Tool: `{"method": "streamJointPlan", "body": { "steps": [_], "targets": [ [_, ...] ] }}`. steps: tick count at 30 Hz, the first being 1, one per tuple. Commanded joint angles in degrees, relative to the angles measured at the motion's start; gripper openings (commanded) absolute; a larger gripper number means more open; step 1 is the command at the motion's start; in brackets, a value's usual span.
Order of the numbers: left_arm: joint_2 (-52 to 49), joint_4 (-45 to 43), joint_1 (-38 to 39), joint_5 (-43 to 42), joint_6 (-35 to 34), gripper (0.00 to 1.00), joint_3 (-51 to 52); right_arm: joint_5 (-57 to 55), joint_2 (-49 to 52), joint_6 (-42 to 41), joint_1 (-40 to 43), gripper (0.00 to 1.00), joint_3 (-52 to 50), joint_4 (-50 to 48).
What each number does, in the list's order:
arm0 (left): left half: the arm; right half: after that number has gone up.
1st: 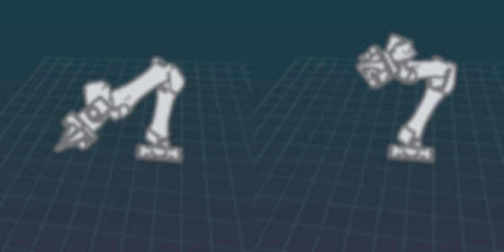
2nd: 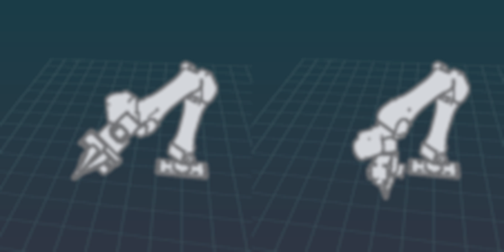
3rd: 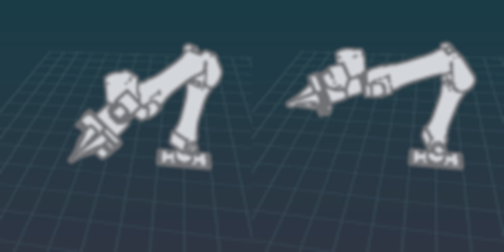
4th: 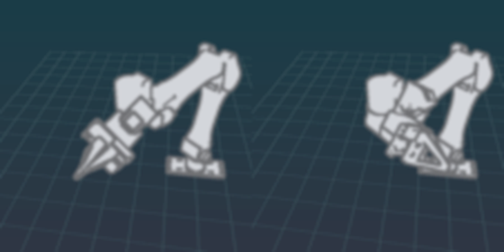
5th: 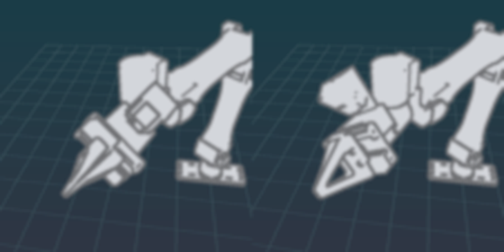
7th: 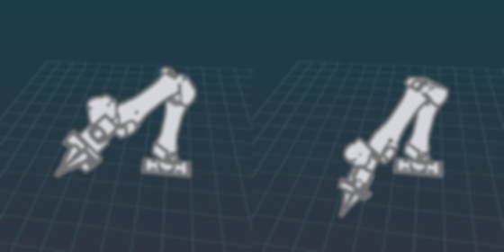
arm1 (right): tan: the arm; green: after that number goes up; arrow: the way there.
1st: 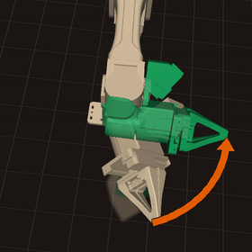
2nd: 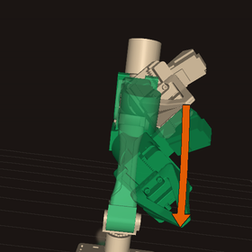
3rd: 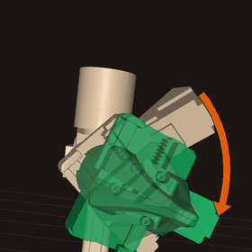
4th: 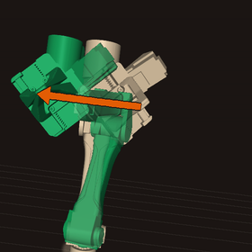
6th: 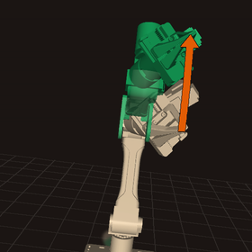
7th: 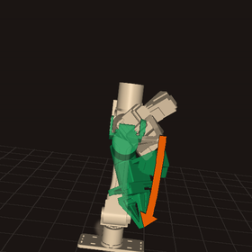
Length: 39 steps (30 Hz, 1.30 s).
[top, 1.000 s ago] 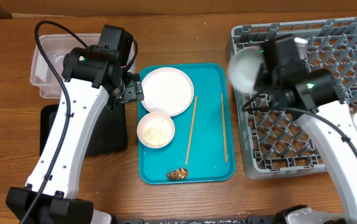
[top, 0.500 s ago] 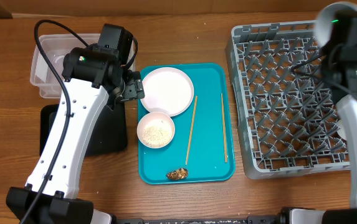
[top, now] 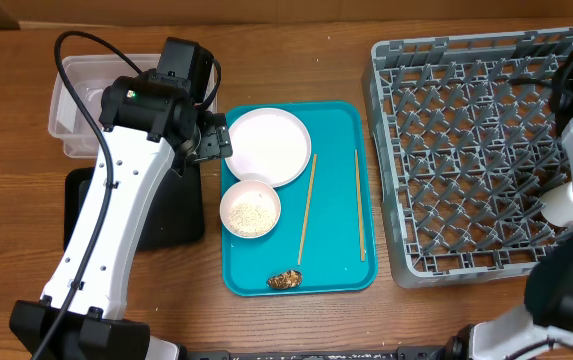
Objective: Sort waste into correct bins and load items into the dishwasher
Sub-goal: 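Carry the grey bowl with the right gripper into the dish rack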
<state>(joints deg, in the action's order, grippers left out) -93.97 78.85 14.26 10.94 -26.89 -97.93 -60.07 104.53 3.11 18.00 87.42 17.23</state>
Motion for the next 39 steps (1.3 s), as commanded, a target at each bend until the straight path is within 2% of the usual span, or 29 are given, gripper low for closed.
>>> {"method": "streamJointPlan", "body": {
  "steps": [1,4,9,16,19,20,22,23,26,27,28,30,33,38,39],
  "targets": [
    [1.0,-0.1,0.3,-0.1,-0.4,0.94,-0.8,-9.3,4.3,1.8,0.3,0.04,0.8,-0.1],
    [1.0,-0.1,0.3,-0.1,-0.6,0.94,-0.8,-9.3,7.5,0.0,-0.9,0.04,0.7,1.9],
    [1.0,-0.3,0.3,-0.5,-0.6,0.94,-0.8,-6.8,10.3,-8.7,-3.4,0.04,0.7,10.3],
    [1.0,-0.1,0.3,-0.5,-0.6,0.94,-0.8,-2.6,10.9,-21.2,-6.4,0.04,0.2,21.4],
    [1.0,-0.1,0.3,-0.5,-0.6,0.94,-0.8,-2.6,10.8,-23.2,-8.1,0.05,0.2,24.9],
    [1.0,-0.1,0.3,-0.5,-0.6,0.94,-0.8,-2.6,10.8,-23.1,-8.8,0.11,0.2,25.9],
    [1.0,-0.1,0.3,-0.5,-0.6,0.95,-0.8,-2.7,10.8,-23.1,-9.9,0.29,0.2,27.3],
    [1.0,-0.1,0.3,-0.5,-0.6,0.95,-0.8,-2.6,10.8,-23.1,-10.5,0.33,0.2,28.0],
    [1.0,0.0,0.3,-0.5,-0.6,0.95,-0.8,-2.5,10.1,-23.1,-12.0,0.33,0.2,29.7],
    [1.0,0.1,0.3,-0.5,-0.6,0.94,-0.8,-1.9,9.5,-23.1,-12.4,0.36,0.2,30.3],
    [1.0,0.2,0.3,-0.5,-0.6,0.95,-0.8,-0.9,8.9,-23.2,-12.7,0.46,0.2,30.9],
    [1.0,0.3,0.3,-0.5,-0.6,0.96,-0.8,2.2,6.9,-24.5,-13.1,0.58,0.2,32.0],
    [1.0,0.5,0.3,-0.5,-0.6,0.98,-0.8,10.4,2.8,-24.6,-13.1,0.66,0.2,33.1],
    [1.0,0.6,0.4,-0.9,-0.6,0.98,-0.8,25.5,-5.7,-24.6,-13.1,0.73,0.2,36.3],
    [1.0,0.6,0.4,-1.3,-0.6,0.99,-0.8,28.1,-7.0,-24.6,-13.1,0.78,0.2,37.0]
  ]
}}
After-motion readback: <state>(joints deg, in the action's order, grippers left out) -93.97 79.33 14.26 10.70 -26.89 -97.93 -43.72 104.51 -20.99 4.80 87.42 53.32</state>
